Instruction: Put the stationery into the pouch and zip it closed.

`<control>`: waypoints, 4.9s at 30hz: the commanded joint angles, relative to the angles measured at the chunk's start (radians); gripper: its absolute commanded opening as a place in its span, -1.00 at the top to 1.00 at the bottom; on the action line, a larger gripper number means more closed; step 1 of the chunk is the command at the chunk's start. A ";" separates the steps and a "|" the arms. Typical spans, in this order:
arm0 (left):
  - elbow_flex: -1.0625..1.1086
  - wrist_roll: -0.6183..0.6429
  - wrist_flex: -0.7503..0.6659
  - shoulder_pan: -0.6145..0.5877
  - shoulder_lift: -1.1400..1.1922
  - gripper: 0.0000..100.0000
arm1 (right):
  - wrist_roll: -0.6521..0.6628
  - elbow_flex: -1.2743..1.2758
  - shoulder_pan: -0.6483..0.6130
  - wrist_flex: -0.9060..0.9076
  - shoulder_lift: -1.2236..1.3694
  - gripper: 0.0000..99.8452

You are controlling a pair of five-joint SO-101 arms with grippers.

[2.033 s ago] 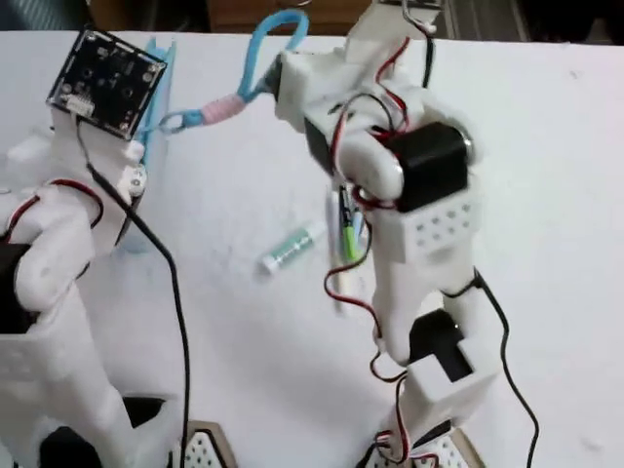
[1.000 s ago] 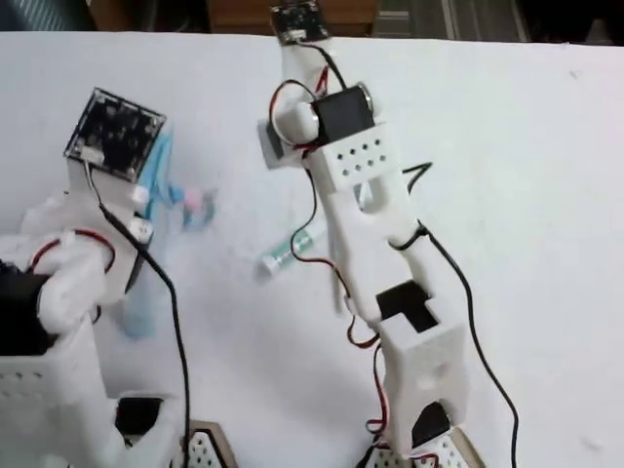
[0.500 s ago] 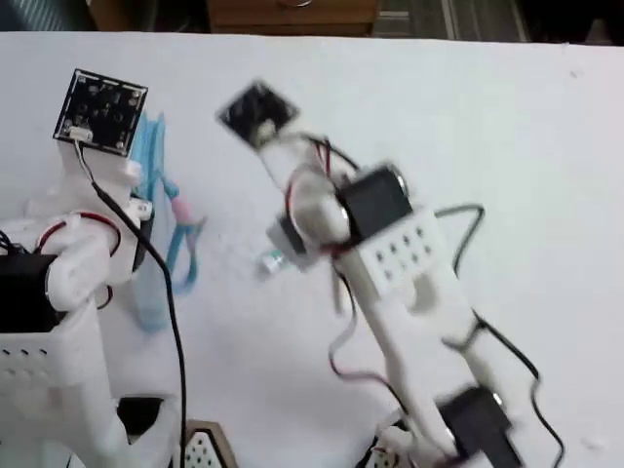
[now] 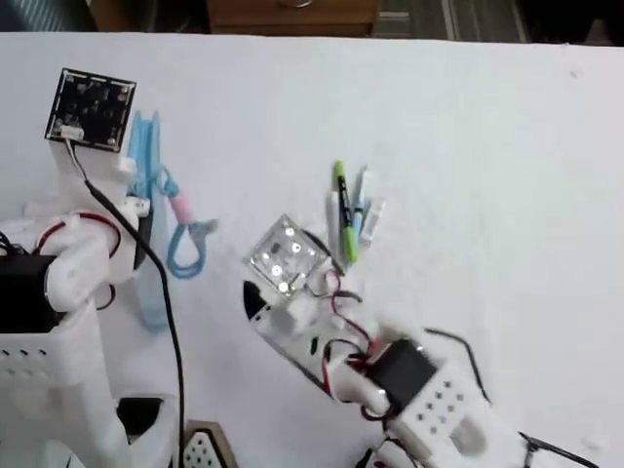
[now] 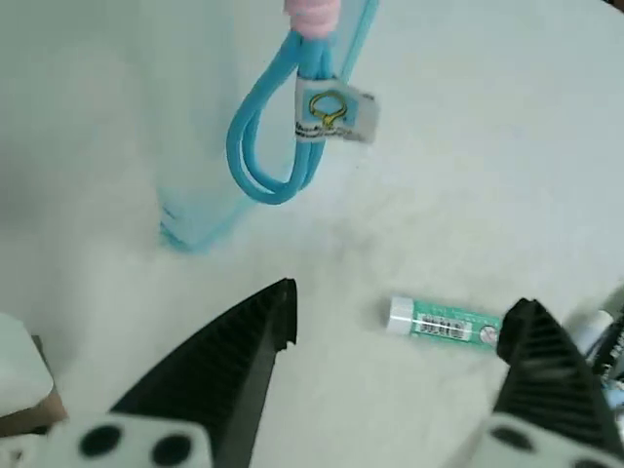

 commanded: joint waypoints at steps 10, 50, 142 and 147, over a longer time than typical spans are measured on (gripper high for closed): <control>0.014 0.109 0.011 -0.004 -0.001 0.95 | -0.189 0.133 -0.013 -0.556 0.162 0.33; 0.095 0.104 0.003 -0.004 -0.001 0.95 | -0.133 -0.103 0.016 -0.974 0.855 0.33; 0.160 -0.212 0.071 -0.050 -0.331 0.95 | -0.252 -2.167 0.696 0.202 1.438 0.97; 0.238 -0.212 0.066 -0.051 -0.331 0.95 | -0.068 -2.171 0.588 0.404 1.435 0.96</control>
